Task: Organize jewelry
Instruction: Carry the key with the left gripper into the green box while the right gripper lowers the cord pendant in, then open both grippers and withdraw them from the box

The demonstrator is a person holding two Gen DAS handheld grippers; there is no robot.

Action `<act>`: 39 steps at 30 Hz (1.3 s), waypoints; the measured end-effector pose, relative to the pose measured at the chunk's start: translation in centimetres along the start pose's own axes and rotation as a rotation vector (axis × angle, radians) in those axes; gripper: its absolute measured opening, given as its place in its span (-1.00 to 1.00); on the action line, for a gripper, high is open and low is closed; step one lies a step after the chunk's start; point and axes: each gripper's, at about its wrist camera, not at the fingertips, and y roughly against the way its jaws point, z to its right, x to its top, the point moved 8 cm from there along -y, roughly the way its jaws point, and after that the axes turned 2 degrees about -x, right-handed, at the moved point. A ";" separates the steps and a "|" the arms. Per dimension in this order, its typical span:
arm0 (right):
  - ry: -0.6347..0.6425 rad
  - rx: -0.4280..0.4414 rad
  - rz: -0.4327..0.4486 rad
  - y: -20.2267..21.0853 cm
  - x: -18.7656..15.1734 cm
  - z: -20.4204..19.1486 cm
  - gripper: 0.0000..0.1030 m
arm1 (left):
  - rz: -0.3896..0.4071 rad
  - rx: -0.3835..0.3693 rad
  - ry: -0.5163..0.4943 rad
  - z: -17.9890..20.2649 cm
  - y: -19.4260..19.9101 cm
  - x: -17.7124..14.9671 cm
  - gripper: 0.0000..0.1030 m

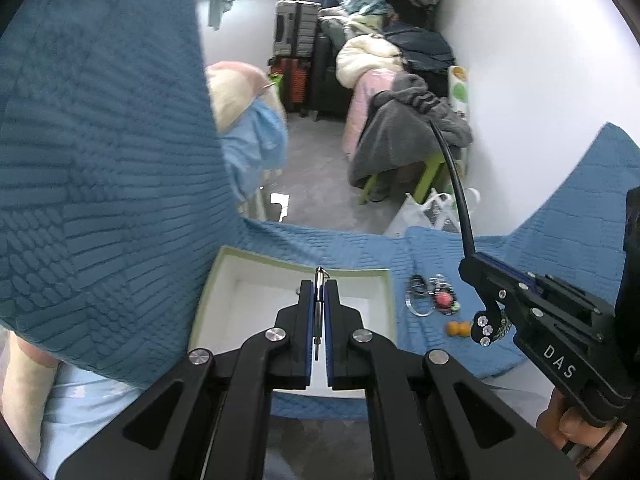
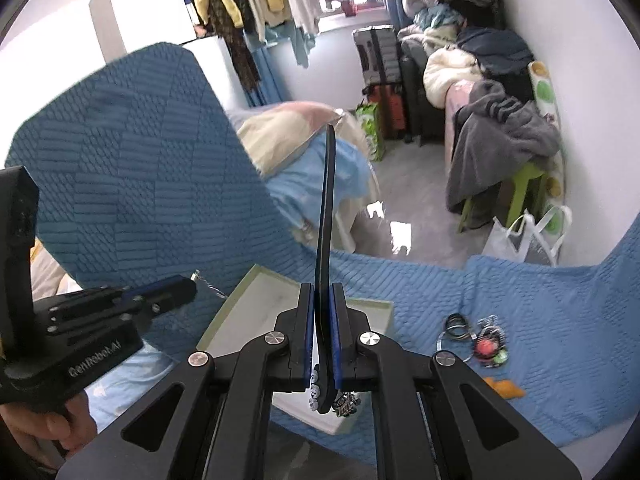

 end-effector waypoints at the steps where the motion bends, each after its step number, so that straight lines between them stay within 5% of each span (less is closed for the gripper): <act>1: -0.003 0.004 -0.009 -0.6 -0.3 -0.2 -0.89 | -0.004 0.007 0.006 -0.7 -0.3 -0.2 -0.92; 18: -0.015 -0.018 -0.223 -11.4 -6.4 -0.8 -0.89 | -0.168 0.026 0.070 -6.6 -9.9 -5.5 -0.92; 31: -0.005 -0.040 -0.282 -13.7 -8.3 -0.6 -0.82 | -0.204 0.035 0.104 -8.1 -10.5 -7.2 -0.88; 33: -0.006 -0.028 -0.273 -13.2 -7.9 -0.7 -0.65 | -0.204 0.034 0.100 -8.0 -10.1 -7.1 -0.52; 35: -0.008 -0.022 -0.258 -12.5 -7.4 -0.7 -0.48 | -0.179 0.045 0.096 -7.9 -9.2 -6.7 0.19; 37: -0.011 -0.013 -0.238 -11.4 -6.8 -0.7 -0.44 | -0.145 0.050 0.087 -7.3 -8.2 -6.1 0.22; 39: -0.016 -0.009 -0.222 -10.5 -6.1 -0.6 -0.17 | -0.135 0.040 0.085 -6.9 -7.4 -5.7 0.22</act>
